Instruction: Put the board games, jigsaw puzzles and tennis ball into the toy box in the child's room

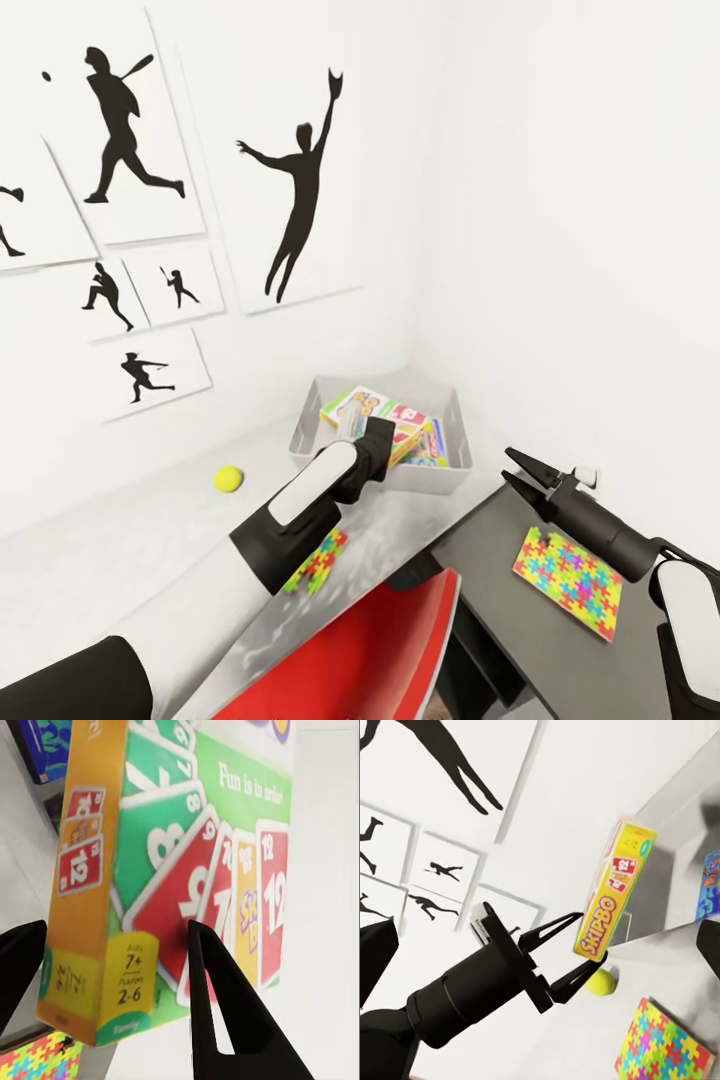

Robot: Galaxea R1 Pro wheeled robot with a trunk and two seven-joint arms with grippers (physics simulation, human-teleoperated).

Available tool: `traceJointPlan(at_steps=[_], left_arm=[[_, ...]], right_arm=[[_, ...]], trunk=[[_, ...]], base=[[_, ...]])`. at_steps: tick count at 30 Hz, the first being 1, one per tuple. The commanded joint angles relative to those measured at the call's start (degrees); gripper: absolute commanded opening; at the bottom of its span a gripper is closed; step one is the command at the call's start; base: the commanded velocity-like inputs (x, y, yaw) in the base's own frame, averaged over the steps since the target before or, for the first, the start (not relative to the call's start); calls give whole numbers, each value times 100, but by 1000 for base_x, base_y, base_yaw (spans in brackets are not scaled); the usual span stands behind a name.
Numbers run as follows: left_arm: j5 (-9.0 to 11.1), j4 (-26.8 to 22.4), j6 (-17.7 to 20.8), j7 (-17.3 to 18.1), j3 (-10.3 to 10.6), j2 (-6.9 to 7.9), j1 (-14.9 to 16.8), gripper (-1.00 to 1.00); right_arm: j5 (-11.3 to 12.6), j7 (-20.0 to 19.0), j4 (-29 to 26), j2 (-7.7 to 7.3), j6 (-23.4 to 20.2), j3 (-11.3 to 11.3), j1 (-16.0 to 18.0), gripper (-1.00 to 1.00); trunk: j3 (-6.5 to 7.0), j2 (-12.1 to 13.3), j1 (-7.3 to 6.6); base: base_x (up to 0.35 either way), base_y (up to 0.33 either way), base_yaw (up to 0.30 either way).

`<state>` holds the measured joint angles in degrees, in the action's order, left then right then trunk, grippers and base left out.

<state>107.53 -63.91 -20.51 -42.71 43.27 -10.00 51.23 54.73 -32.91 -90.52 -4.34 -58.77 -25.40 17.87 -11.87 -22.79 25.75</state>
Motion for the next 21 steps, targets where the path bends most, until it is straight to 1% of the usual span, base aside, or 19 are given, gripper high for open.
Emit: traceJointPlan(at_steps=[1, 5, 10, 14, 16, 18, 21], left_arm=[[15, -32, -25, -27, 7, 0, 8, -100], [14, -134, -24, -23, 20, 0, 9, -100], [5, -560, -19, 10, 23, 0, 14, -100], [-9, -663, -20, 16, 23, 0, 36, -100], [-8, -665, -22, 16, 23, 0, 112, -100], [-1, -639, -23, 17, 24, 0, 264, -100], [1, -503, -23, 17, 24, 0, 394, -100]], right_arm=[[-32, -40, -1, 2, -23, -9, 6, 100], [-32, -33, -1, 3, -27, 4, 6, 100], [-32, -31, -1, 4, -16, 8, 6, 100], [-32, -31, -1, 4, -19, 13, 6, 100], [-32, -29, -1, 4, -15, 13, 6, 100], [-32, -25, -1, 4, -7, 15, 6, 100], [-32, -23, -1, 4, -3, 17, 6, 100]], trunk=[[-21, -12, 3], [-40, -12, 3], [-44, -12, 3], [-45, -12, 3], [-45, -12, 3], [-45, -12, 3], [-45, -12, 3]], base=[[0, 0, 77], [0, 0, 45], [0, 0, 7], [0, 0, 1], [0, 0, 0], [0, 0, 0], [0, 0, 0]])
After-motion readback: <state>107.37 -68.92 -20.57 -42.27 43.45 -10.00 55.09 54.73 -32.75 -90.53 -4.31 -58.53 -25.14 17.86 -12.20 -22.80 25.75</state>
